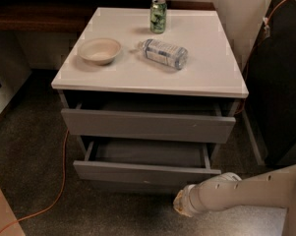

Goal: Open middle drawer

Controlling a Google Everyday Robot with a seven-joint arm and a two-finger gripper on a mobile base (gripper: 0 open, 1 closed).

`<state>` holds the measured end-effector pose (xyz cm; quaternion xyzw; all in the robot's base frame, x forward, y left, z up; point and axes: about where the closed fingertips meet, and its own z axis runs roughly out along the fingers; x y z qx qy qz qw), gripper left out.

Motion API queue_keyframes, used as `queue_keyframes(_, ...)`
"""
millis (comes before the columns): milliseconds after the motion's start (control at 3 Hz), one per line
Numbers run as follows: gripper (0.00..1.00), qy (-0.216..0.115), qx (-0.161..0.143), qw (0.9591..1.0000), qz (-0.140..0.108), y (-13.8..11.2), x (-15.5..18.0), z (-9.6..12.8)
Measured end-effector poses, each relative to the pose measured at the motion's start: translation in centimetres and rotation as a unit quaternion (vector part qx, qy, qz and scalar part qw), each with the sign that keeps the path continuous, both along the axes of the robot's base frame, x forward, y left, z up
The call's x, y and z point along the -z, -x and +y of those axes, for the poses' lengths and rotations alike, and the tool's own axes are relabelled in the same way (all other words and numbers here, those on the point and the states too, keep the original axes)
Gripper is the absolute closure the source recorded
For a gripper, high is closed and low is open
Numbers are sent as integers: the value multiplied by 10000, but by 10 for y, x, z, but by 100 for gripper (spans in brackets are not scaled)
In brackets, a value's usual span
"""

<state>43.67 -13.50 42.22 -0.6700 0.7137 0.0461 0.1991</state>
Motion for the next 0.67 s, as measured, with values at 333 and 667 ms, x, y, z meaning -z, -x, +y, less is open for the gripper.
queue_keyframes(333, 95, -13, 61, 9998, -169, 1, -13, 0)
queue_keyframes(667, 100, -17, 76, 9992, -403, -7, -32, 0)
